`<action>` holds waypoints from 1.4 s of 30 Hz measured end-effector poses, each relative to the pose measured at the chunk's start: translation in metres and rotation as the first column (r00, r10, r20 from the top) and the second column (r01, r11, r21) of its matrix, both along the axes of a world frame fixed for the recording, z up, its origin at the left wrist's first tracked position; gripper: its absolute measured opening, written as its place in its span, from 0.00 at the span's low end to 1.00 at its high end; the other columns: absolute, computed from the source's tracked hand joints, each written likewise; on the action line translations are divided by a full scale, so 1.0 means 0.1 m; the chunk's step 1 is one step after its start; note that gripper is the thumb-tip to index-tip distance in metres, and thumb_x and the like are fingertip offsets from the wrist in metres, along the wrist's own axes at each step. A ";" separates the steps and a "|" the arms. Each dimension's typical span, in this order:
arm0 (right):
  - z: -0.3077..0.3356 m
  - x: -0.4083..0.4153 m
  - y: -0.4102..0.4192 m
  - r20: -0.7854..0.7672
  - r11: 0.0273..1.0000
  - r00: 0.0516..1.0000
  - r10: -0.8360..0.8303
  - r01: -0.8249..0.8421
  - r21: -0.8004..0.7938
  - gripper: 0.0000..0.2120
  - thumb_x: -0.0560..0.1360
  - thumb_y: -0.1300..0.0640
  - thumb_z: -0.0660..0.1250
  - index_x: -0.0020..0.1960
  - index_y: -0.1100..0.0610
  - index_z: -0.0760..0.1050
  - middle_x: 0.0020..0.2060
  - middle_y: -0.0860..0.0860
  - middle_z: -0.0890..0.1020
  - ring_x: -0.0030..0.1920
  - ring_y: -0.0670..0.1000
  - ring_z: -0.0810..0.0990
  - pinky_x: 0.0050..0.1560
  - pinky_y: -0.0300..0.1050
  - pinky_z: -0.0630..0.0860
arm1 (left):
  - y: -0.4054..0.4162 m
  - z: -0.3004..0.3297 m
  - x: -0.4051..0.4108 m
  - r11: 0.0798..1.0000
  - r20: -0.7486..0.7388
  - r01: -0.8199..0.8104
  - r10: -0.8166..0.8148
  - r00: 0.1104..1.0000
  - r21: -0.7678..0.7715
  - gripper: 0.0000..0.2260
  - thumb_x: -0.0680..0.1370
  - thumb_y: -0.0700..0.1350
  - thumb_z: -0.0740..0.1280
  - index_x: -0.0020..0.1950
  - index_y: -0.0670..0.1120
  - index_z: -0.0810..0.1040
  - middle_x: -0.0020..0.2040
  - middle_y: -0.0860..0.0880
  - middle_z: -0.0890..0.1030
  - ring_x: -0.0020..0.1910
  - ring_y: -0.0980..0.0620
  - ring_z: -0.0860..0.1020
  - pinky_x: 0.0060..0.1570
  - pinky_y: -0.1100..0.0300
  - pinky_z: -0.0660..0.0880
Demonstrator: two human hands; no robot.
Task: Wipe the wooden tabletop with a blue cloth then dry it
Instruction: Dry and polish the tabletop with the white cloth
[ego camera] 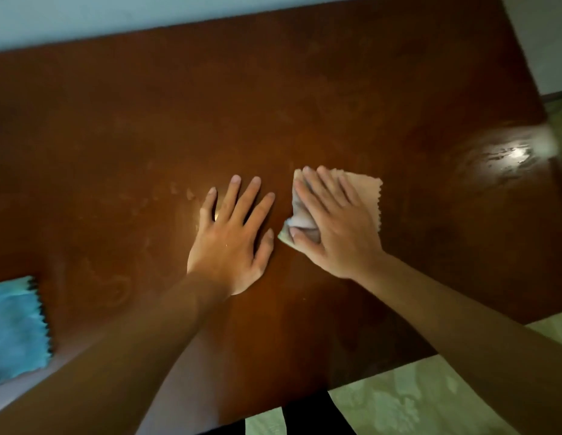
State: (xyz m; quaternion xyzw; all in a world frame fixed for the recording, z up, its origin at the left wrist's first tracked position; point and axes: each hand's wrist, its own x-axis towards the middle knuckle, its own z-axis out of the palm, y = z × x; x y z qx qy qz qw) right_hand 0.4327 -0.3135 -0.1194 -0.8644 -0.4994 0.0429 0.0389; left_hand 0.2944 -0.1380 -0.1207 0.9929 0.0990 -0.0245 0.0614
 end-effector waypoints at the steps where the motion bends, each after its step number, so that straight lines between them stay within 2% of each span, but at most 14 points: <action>1: 0.01 0.11 0.10 0.010 1.000 1.000 0.011 -0.011 0.001 0.35 0.83 0.37 0.51 0.82 0.58 0.58 0.81 0.56 0.60 0.82 0.57 0.56 0.81 0.60 0.54 | 0.00 -0.01 0.00 1.000 -0.002 -0.001 0.001 1.000 0.007 0.26 0.84 0.58 0.47 0.81 0.50 0.59 0.82 0.46 0.57 0.81 0.43 0.50 0.77 0.40 0.48; 5: 0.06 0.18 0.25 0.045 0.999 0.999 0.010 -0.012 0.036 0.33 0.84 0.38 0.51 0.81 0.58 0.60 0.81 0.55 0.62 0.82 0.56 0.57 0.80 0.59 0.56 | 0.01 -0.03 0.01 1.000 -0.003 -0.014 0.014 1.000 0.008 0.26 0.84 0.59 0.45 0.81 0.51 0.57 0.82 0.47 0.56 0.81 0.44 0.49 0.77 0.40 0.48; 8: 0.02 -0.18 -0.01 0.022 0.996 0.999 0.031 -0.033 0.079 0.32 0.84 0.38 0.50 0.82 0.57 0.60 0.81 0.54 0.60 0.82 0.54 0.55 0.80 0.60 0.57 | 0.01 -0.03 0.00 1.000 -0.015 -0.023 0.023 1.000 -0.005 0.26 0.84 0.59 0.44 0.81 0.52 0.57 0.82 0.48 0.55 0.82 0.45 0.48 0.78 0.40 0.48; 11: -0.03 -0.47 -0.31 -0.014 0.985 0.993 0.118 -0.116 0.129 0.31 0.84 0.40 0.53 0.81 0.57 0.61 0.81 0.53 0.61 0.83 0.54 0.55 0.80 0.61 0.58 | 0.01 -0.02 0.00 0.999 -0.012 -0.040 0.040 0.999 -0.017 0.26 0.84 0.59 0.47 0.80 0.52 0.59 0.82 0.48 0.56 0.82 0.46 0.48 0.78 0.41 0.48; 14: -0.04 -0.37 -0.34 -0.012 0.971 0.981 0.192 -0.188 0.149 0.30 0.83 0.41 0.56 0.80 0.55 0.65 0.80 0.53 0.63 0.82 0.54 0.57 0.80 0.61 0.58 | 0.00 -0.01 0.00 0.999 -0.002 -0.046 0.046 0.999 -0.023 0.25 0.84 0.58 0.49 0.80 0.52 0.61 0.82 0.48 0.57 0.82 0.46 0.49 0.78 0.41 0.48; 17: -0.03 -0.03 -0.10 0.016 0.961 0.967 0.255 -0.255 0.109 0.31 0.83 0.39 0.54 0.80 0.55 0.64 0.80 0.53 0.63 0.82 0.54 0.57 0.80 0.61 0.58 | 0.00 -0.02 -0.01 0.998 -0.005 -0.051 0.051 0.999 -0.029 0.25 0.84 0.59 0.49 0.80 0.52 0.60 0.82 0.48 0.56 0.82 0.47 0.48 0.78 0.42 0.48; 22: 0.05 0.53 0.43 0.017 0.991 0.991 0.131 -0.131 0.003 0.33 0.83 0.39 0.49 0.82 0.56 0.59 0.82 0.54 0.60 0.82 0.55 0.55 0.82 0.56 0.50 | 0.00 -0.02 -0.01 0.999 0.005 -0.050 0.050 0.999 -0.021 0.26 0.83 0.59 0.49 0.80 0.52 0.59 0.81 0.48 0.57 0.82 0.46 0.50 0.78 0.40 0.49; 26: 0.02 0.22 0.23 0.023 0.997 0.997 0.075 -0.076 0.032 0.33 0.84 0.38 0.47 0.83 0.57 0.56 0.82 0.54 0.58 0.83 0.55 0.54 0.82 0.59 0.51 | 0.00 -0.03 -0.01 0.998 0.011 -0.050 0.051 0.999 -0.040 0.26 0.84 0.60 0.48 0.80 0.52 0.60 0.82 0.48 0.57 0.82 0.46 0.50 0.78 0.41 0.49; 31: -0.03 -0.33 -0.27 0.007 0.979 0.987 0.158 -0.157 0.127 0.31 0.84 0.40 0.54 0.81 0.56 0.62 0.81 0.53 0.61 0.83 0.54 0.54 0.80 0.62 0.57 | 0.01 -0.03 -0.01 0.998 0.010 -0.056 0.056 0.998 -0.043 0.26 0.83 0.59 0.50 0.80 0.52 0.61 0.82 0.49 0.57 0.82 0.47 0.49 0.78 0.42 0.47; 36: -0.02 -0.04 -0.09 0.037 0.965 0.968 0.247 -0.249 0.077 0.31 0.83 0.39 0.53 0.81 0.56 0.63 0.81 0.54 0.63 0.82 0.55 0.56 0.80 0.61 0.56 | 0.01 -0.03 -0.01 0.997 0.021 -0.057 0.058 0.998 -0.050 0.26 0.83 0.59 0.50 0.80 0.52 0.61 0.82 0.48 0.57 0.82 0.47 0.49 0.78 0.42 0.48; 39: 0.02 0.30 0.23 0.036 0.983 0.984 0.173 -0.175 0.053 0.32 0.83 0.39 0.52 0.81 0.57 0.61 0.81 0.55 0.62 0.82 0.56 0.57 0.81 0.60 0.55 | 0.00 -0.02 0.00 0.997 0.028 -0.056 0.057 0.998 -0.046 0.26 0.83 0.59 0.50 0.79 0.52 0.61 0.81 0.48 0.58 0.82 0.46 0.50 0.78 0.41 0.49; 42: 0.06 0.41 0.46 0.010 0.998 0.998 0.060 -0.060 -0.001 0.33 0.83 0.39 0.50 0.82 0.56 0.57 0.82 0.54 0.59 0.83 0.56 0.54 0.82 0.58 0.50 | 0.01 -0.02 0.00 0.997 0.039 -0.059 0.061 0.997 -0.043 0.26 0.83 0.59 0.52 0.79 0.50 0.60 0.81 0.48 0.59 0.81 0.46 0.52 0.77 0.40 0.50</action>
